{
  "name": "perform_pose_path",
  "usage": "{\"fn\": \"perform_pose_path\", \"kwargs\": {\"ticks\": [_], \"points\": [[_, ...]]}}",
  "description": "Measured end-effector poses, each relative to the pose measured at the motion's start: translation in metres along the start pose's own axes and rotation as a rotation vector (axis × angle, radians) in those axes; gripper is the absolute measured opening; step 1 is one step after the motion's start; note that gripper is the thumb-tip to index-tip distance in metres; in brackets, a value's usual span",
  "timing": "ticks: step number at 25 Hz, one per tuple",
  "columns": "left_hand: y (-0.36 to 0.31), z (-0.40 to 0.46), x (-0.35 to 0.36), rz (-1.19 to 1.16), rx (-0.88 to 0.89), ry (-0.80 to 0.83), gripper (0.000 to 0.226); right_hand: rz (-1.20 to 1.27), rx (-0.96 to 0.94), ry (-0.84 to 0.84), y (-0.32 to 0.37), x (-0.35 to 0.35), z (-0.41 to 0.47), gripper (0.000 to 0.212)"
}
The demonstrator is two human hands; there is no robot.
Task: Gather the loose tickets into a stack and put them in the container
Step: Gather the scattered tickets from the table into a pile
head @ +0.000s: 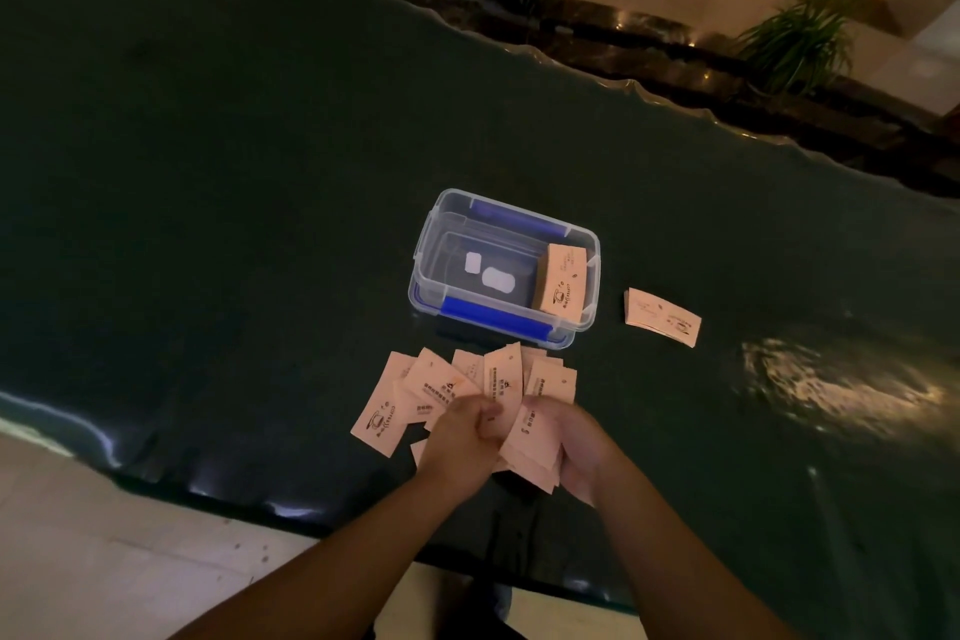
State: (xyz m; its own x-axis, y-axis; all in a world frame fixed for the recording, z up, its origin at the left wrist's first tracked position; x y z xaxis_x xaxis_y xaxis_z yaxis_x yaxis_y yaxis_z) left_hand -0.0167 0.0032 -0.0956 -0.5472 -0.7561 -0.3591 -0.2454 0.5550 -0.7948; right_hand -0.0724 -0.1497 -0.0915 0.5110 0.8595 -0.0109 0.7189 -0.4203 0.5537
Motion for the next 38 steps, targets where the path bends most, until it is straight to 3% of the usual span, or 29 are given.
{"fn": "perform_pose_path", "kwargs": {"ticks": [6, 11, 20, 23, 26, 31, 35, 38], "points": [[-0.005, 0.002, -0.001, -0.240, -0.167, 0.001, 0.022, 0.042, -0.016, -0.037, -0.011, -0.018, 0.001, 0.035], [-0.004, 0.006, -0.004, -0.205, -0.138, -0.065, 0.024, 0.094, 0.015, 0.000, -0.023, -0.023, 0.000, 0.036], [-0.012, -0.001, -0.009, -0.302, -0.151, -0.022, 0.026, 0.093, 0.002, -0.028, -0.019, -0.025, -0.002, 0.039], [-0.014, -0.006, 0.000, -0.306, -0.140, 0.080, 0.026, 0.150, 0.013, -0.050, -0.021, -0.025, -0.002, 0.036], [-0.017, -0.012, 0.019, -0.184, -0.095, 0.169, 0.028, 0.258, 0.028, -0.043, -0.021, -0.021, -0.003, 0.035], [-0.022, -0.016, 0.015, 0.172, 0.112, 0.094, 0.032, 0.037, -0.026, -0.079, -0.019, -0.019, -0.006, 0.042], [0.005, -0.020, -0.022, 0.672, 0.130, -0.023, 0.075, 0.070, -0.026, -0.139, -0.009, -0.034, -0.007, 0.042], [0.023, -0.021, -0.034, 0.892, 0.133, -0.007, 0.083, 0.062, -0.014, -0.147, -0.001, -0.037, -0.007, 0.040]]}}
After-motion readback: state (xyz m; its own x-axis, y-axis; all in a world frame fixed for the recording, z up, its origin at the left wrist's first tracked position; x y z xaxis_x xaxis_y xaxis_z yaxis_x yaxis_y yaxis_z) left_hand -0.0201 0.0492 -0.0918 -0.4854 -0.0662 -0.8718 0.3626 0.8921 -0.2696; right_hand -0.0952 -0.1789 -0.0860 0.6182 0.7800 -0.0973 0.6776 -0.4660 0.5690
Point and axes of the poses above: each hand's wrist, its own z-axis towards the middle knuckle, its own x-axis out of the palm, y = z × x, the point moved 6 cm from there along z, towards the middle knuckle, and after that the axes turned 3 degrees about -y, right-handed, at the moved point
